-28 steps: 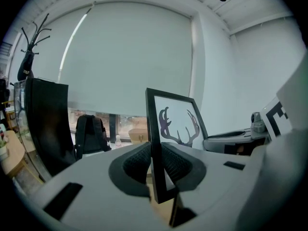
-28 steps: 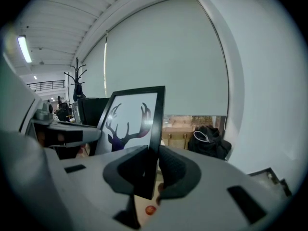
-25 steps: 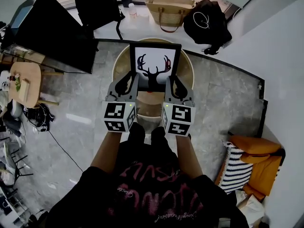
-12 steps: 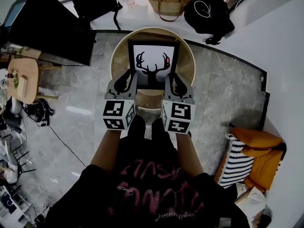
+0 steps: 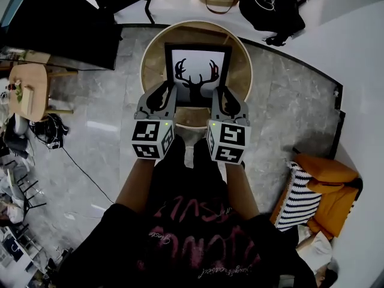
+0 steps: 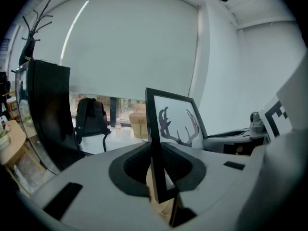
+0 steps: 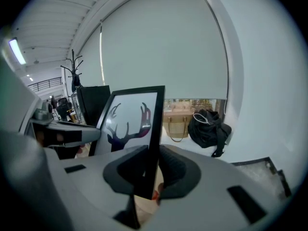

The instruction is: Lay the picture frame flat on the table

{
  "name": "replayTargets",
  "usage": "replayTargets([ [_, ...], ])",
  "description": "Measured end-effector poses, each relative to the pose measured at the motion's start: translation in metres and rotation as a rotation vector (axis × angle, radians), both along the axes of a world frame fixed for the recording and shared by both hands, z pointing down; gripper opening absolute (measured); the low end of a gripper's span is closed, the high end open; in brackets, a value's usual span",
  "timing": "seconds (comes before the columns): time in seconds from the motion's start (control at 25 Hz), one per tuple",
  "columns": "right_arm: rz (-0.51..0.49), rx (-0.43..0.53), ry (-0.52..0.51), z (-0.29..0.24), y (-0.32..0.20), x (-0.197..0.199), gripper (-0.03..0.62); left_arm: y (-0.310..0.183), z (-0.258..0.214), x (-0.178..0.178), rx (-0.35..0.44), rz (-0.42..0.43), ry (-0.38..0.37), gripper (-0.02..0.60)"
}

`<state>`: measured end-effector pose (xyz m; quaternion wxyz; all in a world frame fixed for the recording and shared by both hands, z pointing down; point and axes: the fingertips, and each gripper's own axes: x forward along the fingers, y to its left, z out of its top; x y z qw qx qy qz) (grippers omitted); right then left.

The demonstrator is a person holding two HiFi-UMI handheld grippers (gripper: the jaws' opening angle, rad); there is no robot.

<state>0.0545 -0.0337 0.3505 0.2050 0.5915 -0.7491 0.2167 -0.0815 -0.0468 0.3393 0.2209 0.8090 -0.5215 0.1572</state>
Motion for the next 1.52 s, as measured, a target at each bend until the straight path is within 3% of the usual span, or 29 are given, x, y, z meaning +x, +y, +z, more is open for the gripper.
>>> replayTargets([
  [1.52,-0.003,-0.2,-0.01,0.108,0.031,0.006,0.081,0.031,0.108,0.006,-0.195,-0.012,-0.016,0.072],
])
